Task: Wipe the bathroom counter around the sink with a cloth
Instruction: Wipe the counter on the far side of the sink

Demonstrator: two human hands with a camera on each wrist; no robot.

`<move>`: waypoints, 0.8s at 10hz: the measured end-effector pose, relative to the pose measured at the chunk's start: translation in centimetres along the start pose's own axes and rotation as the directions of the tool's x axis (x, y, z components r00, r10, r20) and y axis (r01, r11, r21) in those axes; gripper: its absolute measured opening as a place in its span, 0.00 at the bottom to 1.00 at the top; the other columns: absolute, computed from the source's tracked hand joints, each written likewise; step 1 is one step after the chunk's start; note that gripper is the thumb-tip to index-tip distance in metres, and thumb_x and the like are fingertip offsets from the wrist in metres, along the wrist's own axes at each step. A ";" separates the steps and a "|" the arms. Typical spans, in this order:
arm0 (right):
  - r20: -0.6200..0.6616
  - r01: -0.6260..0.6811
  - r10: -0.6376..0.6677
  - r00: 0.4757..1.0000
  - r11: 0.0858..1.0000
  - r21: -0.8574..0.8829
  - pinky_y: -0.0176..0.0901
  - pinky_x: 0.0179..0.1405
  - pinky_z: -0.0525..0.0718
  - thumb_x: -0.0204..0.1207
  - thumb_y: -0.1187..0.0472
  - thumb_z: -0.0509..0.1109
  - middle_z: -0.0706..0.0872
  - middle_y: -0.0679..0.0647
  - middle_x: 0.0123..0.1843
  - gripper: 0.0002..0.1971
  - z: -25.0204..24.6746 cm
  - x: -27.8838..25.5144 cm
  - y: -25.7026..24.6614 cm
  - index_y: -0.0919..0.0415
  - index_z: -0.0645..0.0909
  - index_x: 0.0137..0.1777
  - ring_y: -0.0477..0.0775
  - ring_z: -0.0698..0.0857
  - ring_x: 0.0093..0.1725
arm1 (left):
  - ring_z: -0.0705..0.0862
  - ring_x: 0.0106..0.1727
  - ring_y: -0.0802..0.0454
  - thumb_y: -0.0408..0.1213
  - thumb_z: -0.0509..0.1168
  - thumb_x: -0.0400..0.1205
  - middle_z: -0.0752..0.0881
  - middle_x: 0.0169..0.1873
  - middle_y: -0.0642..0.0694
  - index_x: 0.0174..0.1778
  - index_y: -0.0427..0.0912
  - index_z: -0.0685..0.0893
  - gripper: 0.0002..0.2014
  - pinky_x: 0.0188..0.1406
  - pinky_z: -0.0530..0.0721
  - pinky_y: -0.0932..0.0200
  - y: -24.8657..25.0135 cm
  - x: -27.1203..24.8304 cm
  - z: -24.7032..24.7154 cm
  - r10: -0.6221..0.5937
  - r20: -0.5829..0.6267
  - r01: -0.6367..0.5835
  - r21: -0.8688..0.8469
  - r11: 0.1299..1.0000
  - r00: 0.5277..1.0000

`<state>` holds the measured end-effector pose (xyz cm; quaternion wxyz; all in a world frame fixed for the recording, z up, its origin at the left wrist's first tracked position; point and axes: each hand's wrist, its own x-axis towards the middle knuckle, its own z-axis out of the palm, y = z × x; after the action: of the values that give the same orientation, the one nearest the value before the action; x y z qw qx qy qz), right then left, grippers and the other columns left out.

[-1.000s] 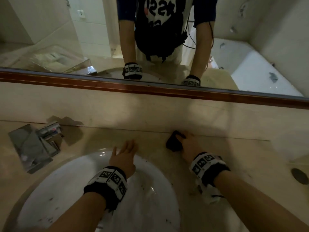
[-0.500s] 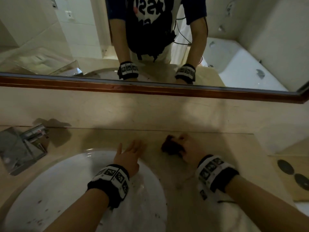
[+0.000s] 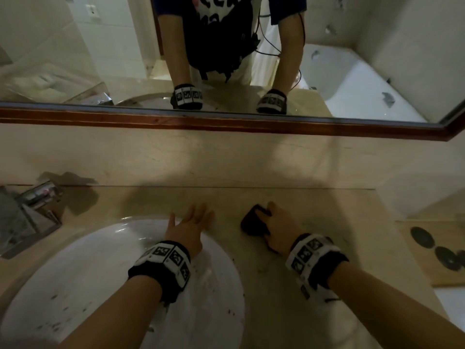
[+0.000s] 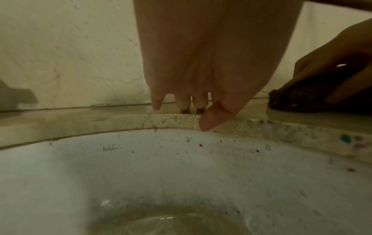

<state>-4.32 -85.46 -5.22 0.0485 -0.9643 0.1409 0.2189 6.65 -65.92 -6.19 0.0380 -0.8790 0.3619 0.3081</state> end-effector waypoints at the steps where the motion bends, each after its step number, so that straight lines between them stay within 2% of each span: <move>1: 0.026 0.165 -0.165 0.986 0.986 0.005 0.50 0.68 0.72 0.83 0.59 0.58 0.60 0.62 0.78 0.29 1.8 -2.5 -3.4 0.59 0.54 0.82 0.66 0.72 0.69 | 0.36 0.85 0.53 0.23 0.52 0.80 0.34 0.83 0.55 0.82 0.58 0.38 0.42 0.82 0.39 0.35 0.2 -0.1 -0.4 -0.006 0.021 0.006 0.003 1.000 1.000; 2: -0.008 0.245 -0.246 0.969 0.962 0.120 0.53 0.67 0.77 0.85 0.54 0.56 0.76 0.62 0.69 0.19 3.8 -4.1 -6.9 0.61 0.70 0.72 0.63 0.78 0.64 | 0.36 0.85 0.53 0.22 0.51 0.79 0.34 0.83 0.55 0.82 0.59 0.39 0.43 0.81 0.38 0.34 0.1 -0.2 -0.7 -0.012 0.049 0.011 0.021 1.000 0.999; 3: 0.072 0.304 -0.316 0.946 0.942 0.141 0.55 0.64 0.76 0.82 0.62 0.62 0.75 0.62 0.70 0.19 3.4 -5.4 -7.9 0.58 0.71 0.73 0.64 0.76 0.66 | 0.37 0.85 0.52 0.23 0.50 0.80 0.35 0.83 0.55 0.82 0.59 0.39 0.41 0.82 0.38 0.33 0.3 -0.1 -0.9 -0.018 0.064 0.017 0.022 1.000 0.998; 4: -0.003 0.217 -0.223 0.975 0.946 0.239 0.50 0.65 0.72 0.80 0.64 0.62 0.73 0.61 0.71 0.23 0.9 -5.3 -5.3 0.54 0.71 0.75 0.62 0.74 0.68 | 0.38 0.85 0.53 0.22 0.49 0.79 0.35 0.83 0.55 0.82 0.59 0.39 0.42 0.82 0.38 0.34 0.4 -0.1 -1.0 -0.026 0.057 0.024 0.021 0.999 0.998; 5: -0.154 0.065 -0.024 0.988 0.963 0.263 0.38 0.56 0.75 0.79 0.61 0.65 0.77 0.55 0.59 0.23 -1.9 -3.0 0.1 0.59 0.71 0.74 0.59 0.78 0.59 | 0.38 0.85 0.54 0.22 0.49 0.79 0.35 0.83 0.56 0.82 0.60 0.38 0.43 0.82 0.38 0.35 0.4 -0.2 -0.5 -0.042 0.033 0.042 0.011 0.999 0.999; 6: -0.235 -0.081 0.128 0.964 0.977 0.198 0.37 0.53 0.77 0.79 0.62 0.64 0.75 0.56 0.56 0.21 -3.5 -0.7 5.2 0.60 0.72 0.72 0.61 0.80 0.58 | 0.38 0.85 0.54 0.22 0.49 0.79 0.34 0.83 0.55 0.82 0.60 0.37 0.42 0.82 0.39 0.35 0.4 0.0 -0.3 -0.040 0.021 0.040 0.011 0.999 0.999; 7: -0.345 -0.176 0.206 0.916 0.977 0.119 0.33 0.51 0.83 0.73 0.50 0.70 0.76 0.56 0.55 0.11 -2.6 2.0 10.9 0.47 0.75 0.53 0.61 0.82 0.55 | 0.37 0.85 0.54 0.22 0.49 0.79 0.33 0.83 0.56 0.82 0.60 0.37 0.42 0.82 0.39 0.35 0.3 0.1 -0.3 -0.039 0.025 0.038 0.022 0.999 0.999; 8: -0.232 -0.181 0.179 0.956 0.983 0.011 0.56 0.68 0.78 0.72 0.51 0.71 0.76 0.60 0.63 0.13 -0.4 2.4 12.7 0.45 0.77 0.56 0.69 0.76 0.68 | 0.36 0.84 0.55 0.22 0.50 0.79 0.33 0.82 0.57 0.81 0.60 0.37 0.43 0.82 0.38 0.36 0.2 0.2 0.0 -0.048 0.016 0.048 0.015 0.999 0.999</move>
<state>-5.76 -98.27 -6.33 0.0064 -0.9667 0.2315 0.1091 6.68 -66.20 -6.26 0.0547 -0.8846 0.3425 0.3117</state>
